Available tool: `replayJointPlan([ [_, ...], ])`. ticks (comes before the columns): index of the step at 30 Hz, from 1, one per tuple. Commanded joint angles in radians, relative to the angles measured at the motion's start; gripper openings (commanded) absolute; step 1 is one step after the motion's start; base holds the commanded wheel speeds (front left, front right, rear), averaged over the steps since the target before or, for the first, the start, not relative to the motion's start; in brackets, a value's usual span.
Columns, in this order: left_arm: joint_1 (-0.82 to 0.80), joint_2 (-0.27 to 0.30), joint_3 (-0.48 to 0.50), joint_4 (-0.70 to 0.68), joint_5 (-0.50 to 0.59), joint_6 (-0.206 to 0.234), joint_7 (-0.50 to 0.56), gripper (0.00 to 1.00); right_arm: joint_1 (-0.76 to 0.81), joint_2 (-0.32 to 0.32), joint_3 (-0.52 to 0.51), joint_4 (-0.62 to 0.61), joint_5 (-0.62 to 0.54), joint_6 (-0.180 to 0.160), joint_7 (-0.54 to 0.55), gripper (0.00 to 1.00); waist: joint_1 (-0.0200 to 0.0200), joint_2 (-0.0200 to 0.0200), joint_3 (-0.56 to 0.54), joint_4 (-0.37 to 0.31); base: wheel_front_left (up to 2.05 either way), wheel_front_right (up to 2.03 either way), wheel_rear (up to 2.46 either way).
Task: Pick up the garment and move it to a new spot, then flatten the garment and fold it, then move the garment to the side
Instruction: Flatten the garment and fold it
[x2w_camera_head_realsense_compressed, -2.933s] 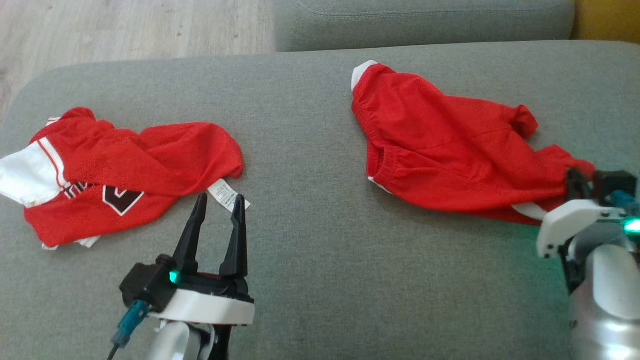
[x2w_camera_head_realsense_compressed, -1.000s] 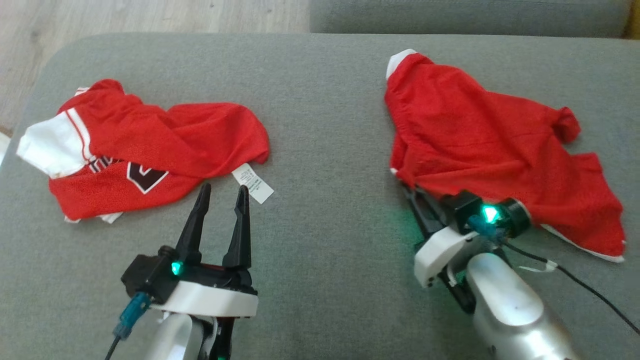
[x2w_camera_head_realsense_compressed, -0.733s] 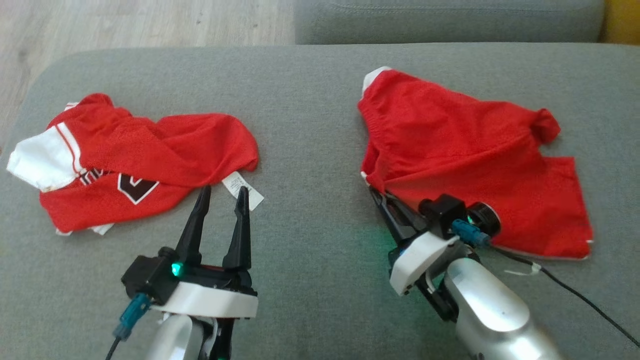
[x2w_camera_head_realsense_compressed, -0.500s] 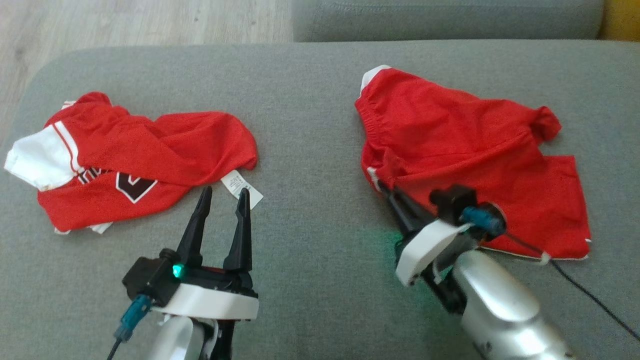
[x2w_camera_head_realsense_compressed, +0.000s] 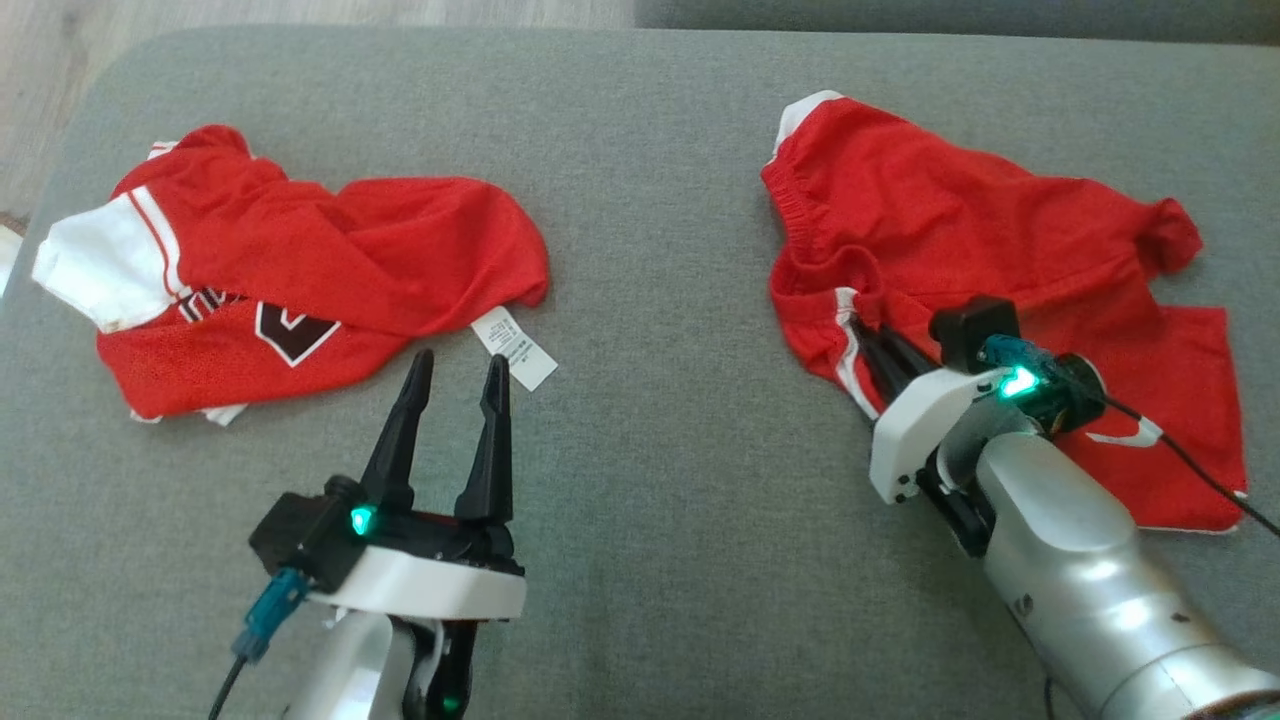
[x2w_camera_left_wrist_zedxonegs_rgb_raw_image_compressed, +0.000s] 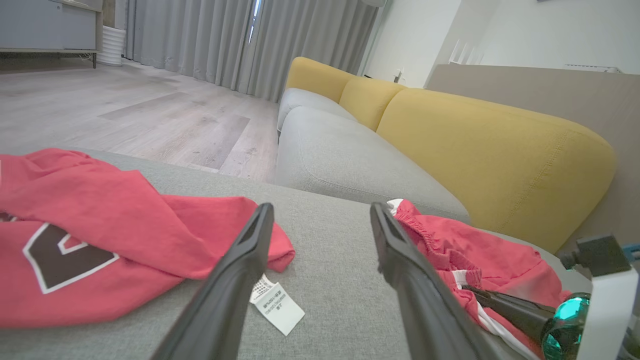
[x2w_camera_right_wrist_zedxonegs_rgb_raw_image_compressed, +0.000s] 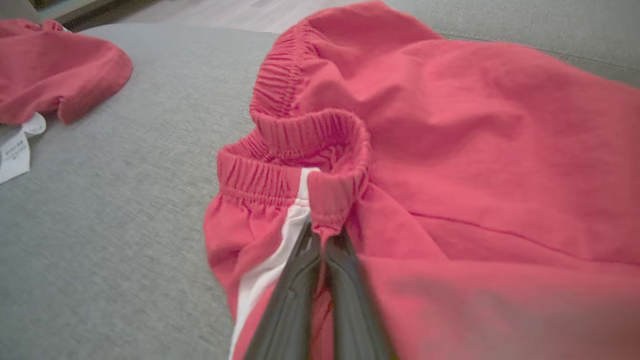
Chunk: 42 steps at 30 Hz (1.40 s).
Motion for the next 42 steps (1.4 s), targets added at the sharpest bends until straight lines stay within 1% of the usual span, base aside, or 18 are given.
replayJointPlan([
  [1, -0.038, 0.003, 0.025, -0.031, -0.005, 0.002, -0.009, 1.00, -0.040, 0.005, 0.003, 0.011, -0.034, 0.007, -0.026, 1.00, -0.0001, 0.0000, 0.006, 0.006, 0.00, 0.00, 0.00],
  [5, -0.042, 0.003, 0.030, -0.030, -0.009, 0.002, -0.009, 1.00, -0.072, 0.016, -0.018, 0.085, -0.110, 0.007, -0.065, 1.00, -0.0001, 0.0000, 0.010, 0.006, 0.00, 0.00, 0.00],
  [8, -0.042, 0.003, 0.036, -0.028, -0.009, 0.002, -0.009, 1.00, -0.085, 0.025, -0.042, 0.116, -0.160, 0.007, -0.089, 1.00, -0.0001, 0.0000, 0.008, -0.002, 0.00, 0.00, 0.00],
  [11, -0.041, 0.003, 0.043, -0.028, -0.007, 0.002, -0.009, 1.00, -0.090, 0.036, -0.080, 0.117, -0.189, 0.007, -0.107, 1.00, -0.0001, 0.0000, 0.001, -0.019, 0.00, 0.00, 0.00],
  [14, -0.039, 0.003, 0.052, -0.032, -0.004, 0.002, -0.009, 1.00, -0.081, 0.046, -0.134, 0.084, -0.205, 0.007, -0.116, 1.00, -0.0001, 0.0000, -0.010, -0.042, 0.00, 0.00, 0.00],
  [16, -0.036, 0.003, 0.058, -0.037, -0.002, 0.002, -0.009, 1.00, -0.066, 0.051, -0.179, 0.042, -0.212, 0.007, -0.119, 1.00, -0.0001, 0.0000, -0.019, -0.060, 0.00, 0.00, 0.00],
  [19, -0.030, 0.003, 0.065, -0.042, 0.003, 0.002, -0.009, 1.00, -0.016, 0.056, -0.244, -0.063, -0.231, 0.007, -0.119, 1.00, -0.0001, 0.0000, -0.037, -0.088, 0.00, 0.00, 0.00],
  [27, -0.014, 0.003, 0.081, -0.053, 0.017, 0.002, -0.009, 1.00, 0.194, 0.066, -0.396, -0.349, -0.268, 0.007, -0.120, 1.00, -0.0001, 0.0000, -0.080, -0.163, 0.00, 0.00, 0.00],
  [28, -0.014, 0.003, 0.081, -0.053, 0.017, 0.002, -0.009, 1.00, 0.194, 0.066, -0.396, -0.349, -0.268, 0.007, -0.120, 1.00, -0.0001, 0.0000, -0.080, -0.163, 0.00, 0.00, 0.00],
  [34, -0.007, 0.003, 0.087, -0.060, 0.025, 0.002, -0.009, 1.00, 0.383, 0.068, -0.438, -0.550, -0.220, 0.007, -0.120, 1.00, -0.0001, 0.0000, -0.091, -0.211, 0.00, 0.00, 0.00],
  [36, -0.006, 0.003, 0.083, -0.060, 0.027, 0.002, -0.009, 1.00, 0.441, 0.068, -0.458, -0.582, -0.194, 0.007, -0.120, 1.00, -0.0001, 0.0000, -0.094, -0.221, 0.00, 0.00, 0.00],
  [38, -0.007, 0.003, 0.081, -0.062, 0.027, 0.002, -0.009, 1.00, 0.479, 0.068, -0.457, -0.602, -0.177, 0.007, -0.120, 1.00, -0.0001, 0.0000, -0.094, -0.230, 0.00, 0.00, 0.00],
  [42, -0.009, 0.003, 0.077, -0.061, 0.033, 0.002, -0.009, 1.00, 0.502, 0.068, -0.455, -0.625, -0.177, 0.007, -0.120, 1.00, -0.0001, 0.0000, -0.091, -0.244, 0.00, 0.00, 0.00],
])
